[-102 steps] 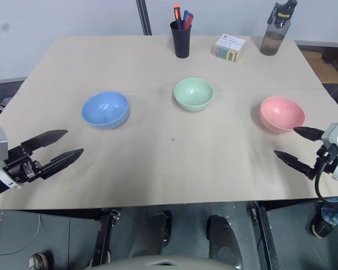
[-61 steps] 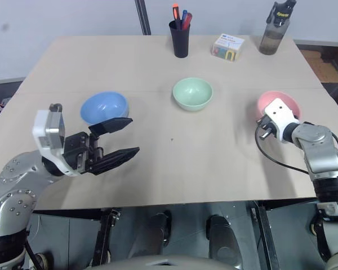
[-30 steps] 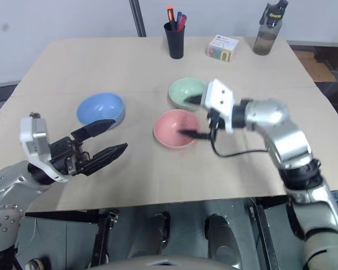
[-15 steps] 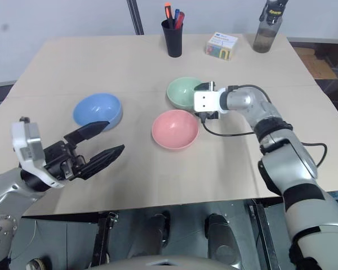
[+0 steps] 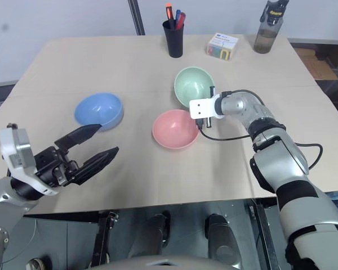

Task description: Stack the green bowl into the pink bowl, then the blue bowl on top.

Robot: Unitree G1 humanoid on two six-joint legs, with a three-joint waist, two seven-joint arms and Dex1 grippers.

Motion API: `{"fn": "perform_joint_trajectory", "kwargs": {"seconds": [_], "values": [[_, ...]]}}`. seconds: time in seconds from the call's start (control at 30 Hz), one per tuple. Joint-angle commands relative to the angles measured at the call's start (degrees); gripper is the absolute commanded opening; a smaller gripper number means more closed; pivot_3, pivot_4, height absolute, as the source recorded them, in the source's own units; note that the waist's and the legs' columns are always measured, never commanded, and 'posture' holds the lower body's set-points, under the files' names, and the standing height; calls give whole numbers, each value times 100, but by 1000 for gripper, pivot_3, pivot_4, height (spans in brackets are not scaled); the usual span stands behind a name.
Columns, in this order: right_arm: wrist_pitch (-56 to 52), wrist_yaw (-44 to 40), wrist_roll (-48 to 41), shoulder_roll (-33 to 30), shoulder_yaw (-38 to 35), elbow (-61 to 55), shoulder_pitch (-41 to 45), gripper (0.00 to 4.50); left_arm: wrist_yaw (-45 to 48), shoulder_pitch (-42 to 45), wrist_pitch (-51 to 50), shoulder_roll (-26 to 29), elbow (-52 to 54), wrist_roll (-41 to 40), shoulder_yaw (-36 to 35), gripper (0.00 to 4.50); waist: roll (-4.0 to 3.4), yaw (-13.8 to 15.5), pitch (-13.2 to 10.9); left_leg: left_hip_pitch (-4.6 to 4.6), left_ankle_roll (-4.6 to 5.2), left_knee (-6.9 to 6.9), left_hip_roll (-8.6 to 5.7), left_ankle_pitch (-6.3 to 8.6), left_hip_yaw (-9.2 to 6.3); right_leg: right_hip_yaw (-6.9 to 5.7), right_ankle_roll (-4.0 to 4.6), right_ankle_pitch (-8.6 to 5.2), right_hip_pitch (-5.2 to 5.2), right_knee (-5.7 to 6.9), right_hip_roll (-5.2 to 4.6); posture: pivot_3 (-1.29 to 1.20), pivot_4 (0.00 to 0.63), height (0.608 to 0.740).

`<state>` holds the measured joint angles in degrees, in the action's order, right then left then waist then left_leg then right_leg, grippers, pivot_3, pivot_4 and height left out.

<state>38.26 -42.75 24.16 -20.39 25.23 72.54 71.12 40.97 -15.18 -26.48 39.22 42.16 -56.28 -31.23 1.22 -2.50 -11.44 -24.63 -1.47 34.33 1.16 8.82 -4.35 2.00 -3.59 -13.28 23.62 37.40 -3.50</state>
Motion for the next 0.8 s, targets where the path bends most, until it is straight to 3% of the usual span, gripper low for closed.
{"fn": "perform_joint_trajectory", "kwargs": {"seconds": [0.03,0.13,0.27,0.37,0.5,0.53,0.6,0.7,0.73,0.77,0.8], "values": [[55,-1116,-940,-242,-641,-683,119,55,84,55,180,-11,51,9,-17,4500,0,0,0,0,0,0,0,0,0,0,0,0,0,0,0,0,150,740],[-449,-2250,-1784,-385,-986,-1627,-197,55,163,37,220,-15,-34,44,-19,4500,-4,-1,-3,0,0,1,0,0,0,0,-11,6,0,0,0,0,150,740],[-2325,-3375,-3006,-836,-1189,-4341,-1119,55,305,17,260,-10,-193,102,-49,4500,-5,24,-2,2,0,0,3,0,-3,-1,-12,6,-3,3,3,0,150,740],[-3768,-3452,-3474,-1138,-1051,-6469,-2006,55,434,47,292,15,-369,164,-32,4500,-7,39,-3,-2,1,1,3,0,-4,-2,-7,3,-2,4,2,0,150,740],[-4024,-3189,-3124,-987,-762,-6740,-2370,55,518,233,258,130,-577,436,212,4500,-6,-8,-3,12,1,7,5,0,3,1,-3,-4,-2,15,3,0,150,740],[-4099,-3122,-3097,-927,-731,-6732,-2390,716,519,280,241,149,-611,469,235,4500,-7,-8,-3,17,1,12,5,0,6,5,-6,-5,-2,24,4,0,150,740],[-4126,-3076,-3043,-891,-686,-6742,-2425,1357,509,338,226,183,-656,507,241,4500,-6,4,-3,18,0,18,6,0,9,10,-20,-14,-2,28,5,0,150,740],[-4267,-3005,-3065,-891,-695,-6865,-2501,2607,469,360,226,212,-678,634,205,4500,-6,22,-3,11,0,27,6,0,9,10,-19,-13,-2,27,4,0,150,740],[-4319,-2962,-3086,-898,-724,-6927,-2539,3289,431,352,211,219,-673,676,195,4500,-6,23,-3,6,0,27,5,0,8,10,-14,-10,-2,24,4,0,150,740],[-4367,-2906,-3108,-901,-764,-6983,-2572,3428,396,350,214,228,-672,736,190,4500,-5,24,-2,5,0,27,5,0,8,10,-10,-8,-1,23,4,0,150,740],[-4432,-2759,-3135,-890,-868,-7066,-2620,3950,297,360,211,235,-658,837,189,4500,-5,24,-2,3,0,27,5,0,7,9,-3,-4,0,22,4,0,150,740]]}}
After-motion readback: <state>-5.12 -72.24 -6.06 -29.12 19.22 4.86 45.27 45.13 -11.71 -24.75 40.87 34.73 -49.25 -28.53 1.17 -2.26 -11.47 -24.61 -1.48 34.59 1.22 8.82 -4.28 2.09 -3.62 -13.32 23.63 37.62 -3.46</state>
